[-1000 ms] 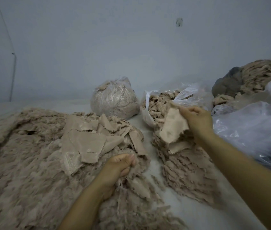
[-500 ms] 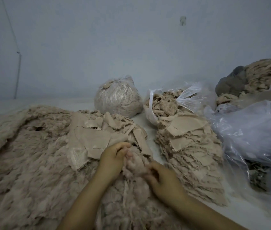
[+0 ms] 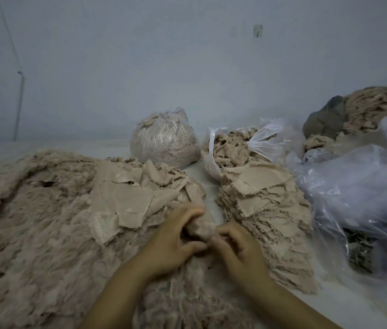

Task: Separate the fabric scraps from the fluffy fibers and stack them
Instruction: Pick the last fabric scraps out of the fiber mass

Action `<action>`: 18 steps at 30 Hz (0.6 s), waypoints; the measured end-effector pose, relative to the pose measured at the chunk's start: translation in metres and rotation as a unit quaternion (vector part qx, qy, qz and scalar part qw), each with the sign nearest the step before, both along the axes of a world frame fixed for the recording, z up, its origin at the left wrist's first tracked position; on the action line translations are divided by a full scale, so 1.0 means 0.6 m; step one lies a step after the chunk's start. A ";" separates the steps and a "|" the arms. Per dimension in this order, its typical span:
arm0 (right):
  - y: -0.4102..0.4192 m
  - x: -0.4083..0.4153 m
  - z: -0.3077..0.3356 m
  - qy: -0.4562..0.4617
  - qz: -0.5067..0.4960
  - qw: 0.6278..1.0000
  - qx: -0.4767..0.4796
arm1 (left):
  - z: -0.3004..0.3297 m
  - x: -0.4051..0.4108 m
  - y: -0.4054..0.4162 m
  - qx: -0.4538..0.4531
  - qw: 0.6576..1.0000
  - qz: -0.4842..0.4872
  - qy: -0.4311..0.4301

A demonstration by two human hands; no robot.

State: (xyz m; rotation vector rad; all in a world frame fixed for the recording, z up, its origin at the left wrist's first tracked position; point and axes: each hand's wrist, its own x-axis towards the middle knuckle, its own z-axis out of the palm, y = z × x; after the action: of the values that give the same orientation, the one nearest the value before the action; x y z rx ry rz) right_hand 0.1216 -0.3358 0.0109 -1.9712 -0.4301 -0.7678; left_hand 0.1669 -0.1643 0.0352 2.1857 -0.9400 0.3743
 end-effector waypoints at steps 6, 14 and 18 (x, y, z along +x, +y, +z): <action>-0.003 0.002 0.017 0.041 0.030 0.973 0.224 | -0.030 0.023 0.008 0.151 0.978 0.141 -0.015; 0.000 0.012 0.006 0.239 0.029 0.949 0.205 | -0.037 0.016 0.007 0.090 0.990 0.110 0.002; 0.004 0.009 0.013 0.211 0.048 0.953 0.211 | -0.049 0.020 0.000 0.142 0.980 0.138 -0.021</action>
State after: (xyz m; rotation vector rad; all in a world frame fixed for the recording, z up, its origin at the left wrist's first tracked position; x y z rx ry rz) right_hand 0.1269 -0.3333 0.0184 -1.6349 -0.0909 -0.3222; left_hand 0.1789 -0.1646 0.0057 2.5903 -0.7495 0.4394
